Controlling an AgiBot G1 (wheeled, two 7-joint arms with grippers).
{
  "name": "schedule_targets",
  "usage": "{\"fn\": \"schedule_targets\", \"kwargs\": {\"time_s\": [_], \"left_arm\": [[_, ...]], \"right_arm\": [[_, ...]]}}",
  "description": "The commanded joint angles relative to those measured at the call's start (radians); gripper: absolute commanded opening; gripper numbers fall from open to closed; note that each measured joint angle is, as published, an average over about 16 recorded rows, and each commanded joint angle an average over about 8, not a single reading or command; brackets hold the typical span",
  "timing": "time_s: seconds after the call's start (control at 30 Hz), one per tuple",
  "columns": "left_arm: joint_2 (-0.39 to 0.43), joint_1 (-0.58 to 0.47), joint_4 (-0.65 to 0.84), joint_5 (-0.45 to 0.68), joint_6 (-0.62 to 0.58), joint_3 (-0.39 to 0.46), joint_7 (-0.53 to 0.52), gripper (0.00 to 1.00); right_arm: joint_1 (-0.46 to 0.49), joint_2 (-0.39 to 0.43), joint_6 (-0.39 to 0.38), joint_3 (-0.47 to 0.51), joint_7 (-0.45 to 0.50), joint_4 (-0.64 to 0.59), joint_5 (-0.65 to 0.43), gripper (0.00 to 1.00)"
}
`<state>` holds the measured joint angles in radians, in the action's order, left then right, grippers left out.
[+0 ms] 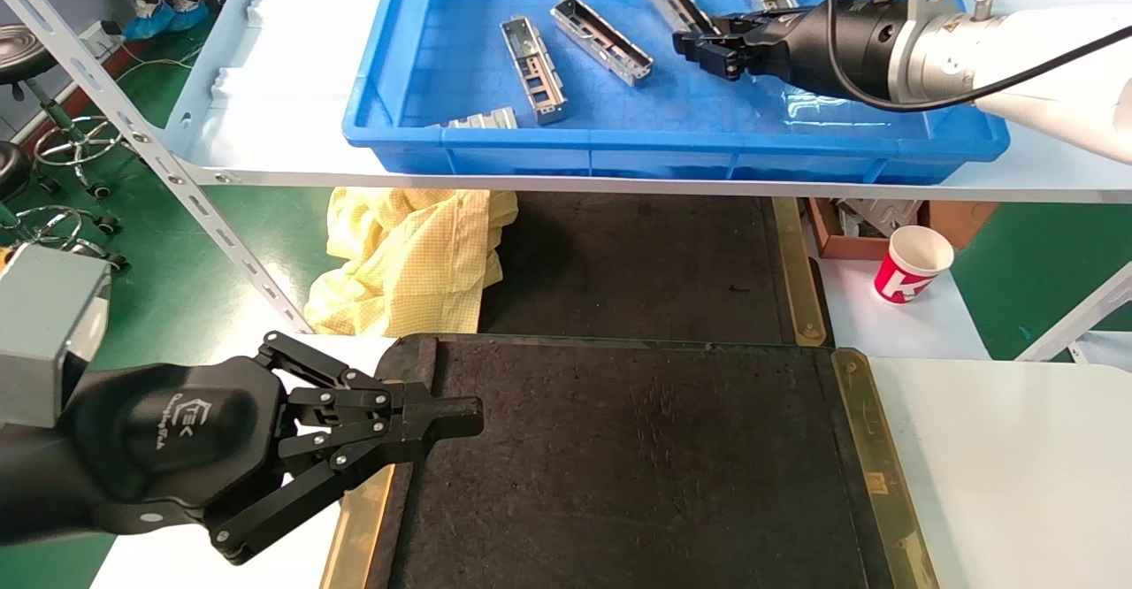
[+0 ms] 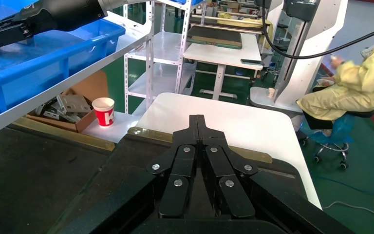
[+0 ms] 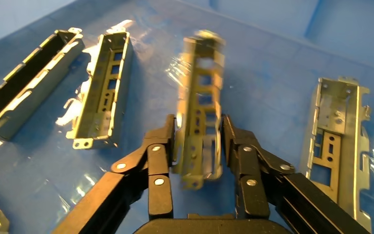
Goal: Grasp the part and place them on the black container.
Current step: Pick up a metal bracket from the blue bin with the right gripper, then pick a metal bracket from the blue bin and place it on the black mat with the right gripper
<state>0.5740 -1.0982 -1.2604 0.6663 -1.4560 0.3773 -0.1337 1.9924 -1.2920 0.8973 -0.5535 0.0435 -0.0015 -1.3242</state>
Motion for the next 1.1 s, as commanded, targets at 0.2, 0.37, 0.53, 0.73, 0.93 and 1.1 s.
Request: {"fn": "schedule_targets", "kwargs": {"time_s": [0.2, 0.37, 0.53, 0.73, 0.93, 1.1], "left_arm": [[0.0, 0.0, 0.0, 0.0, 0.0, 0.0, 0.0, 0.12], [0.0, 0.0, 0.0, 0.0, 0.0, 0.0, 0.0, 0.75], [0.0, 0.0, 0.0, 0.0, 0.0, 0.0, 0.0, 1.0], [0.0, 0.0, 0.0, 0.0, 0.0, 0.0, 0.0, 1.0], [0.0, 0.0, 0.0, 0.0, 0.0, 0.0, 0.0, 1.0], [0.0, 0.0, 0.0, 0.0, 0.0, 0.0, 0.0, 1.0]], "right_arm": [[0.007, 0.007, 0.0, 0.001, -0.009, 0.011, 0.001, 0.0], [0.032, 0.024, 0.04, 0.008, -0.03, 0.031, 0.012, 0.0], [0.063, 0.064, 0.144, 0.013, -0.057, 0.052, 0.02, 0.0], [0.095, 0.148, 0.374, 0.016, -0.073, 0.067, 0.03, 0.0], [0.12, 0.238, 0.618, 0.021, -0.05, 0.08, 0.045, 0.0], [0.091, 0.295, 0.71, -0.006, -0.015, 0.179, 0.063, 0.0]]}}
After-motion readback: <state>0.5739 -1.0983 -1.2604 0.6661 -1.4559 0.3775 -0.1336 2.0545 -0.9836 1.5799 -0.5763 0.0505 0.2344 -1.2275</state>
